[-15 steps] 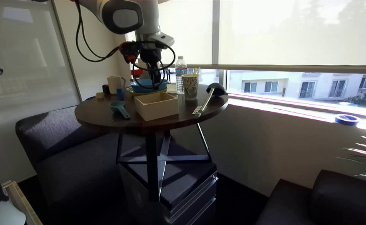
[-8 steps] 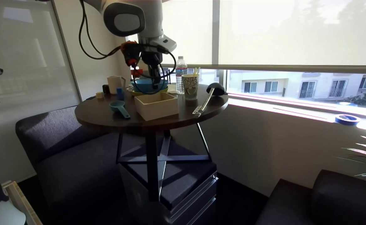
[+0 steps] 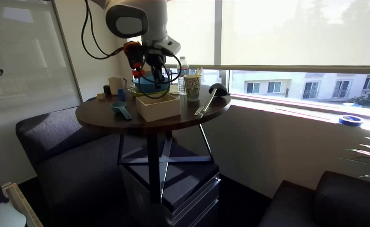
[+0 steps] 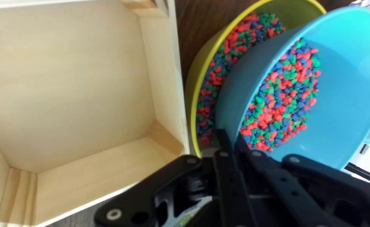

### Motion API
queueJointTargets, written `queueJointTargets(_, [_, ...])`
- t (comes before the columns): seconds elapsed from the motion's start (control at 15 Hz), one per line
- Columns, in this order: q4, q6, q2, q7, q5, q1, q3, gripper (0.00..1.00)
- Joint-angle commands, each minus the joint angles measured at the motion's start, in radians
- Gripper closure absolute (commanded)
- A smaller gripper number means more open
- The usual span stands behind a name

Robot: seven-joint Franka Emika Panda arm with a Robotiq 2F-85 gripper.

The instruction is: Pour the cereal out of the blue bowl and into the wooden box

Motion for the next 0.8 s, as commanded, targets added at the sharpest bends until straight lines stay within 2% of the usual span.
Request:
queueJointTargets(0.0, [0.009,-0.022,-0.033,-0.028,0.024,-0.011,0.002,0.99])
queueJointTargets(0.33, [-0.006,-0.021,-0.115,-0.042,0.016,-0.012,-0.005,0.99])
queueJointTargets(0.73, [-0.013,-0.03,-0.203,0.045,-0.116,-0.037,-0.015,0.99])
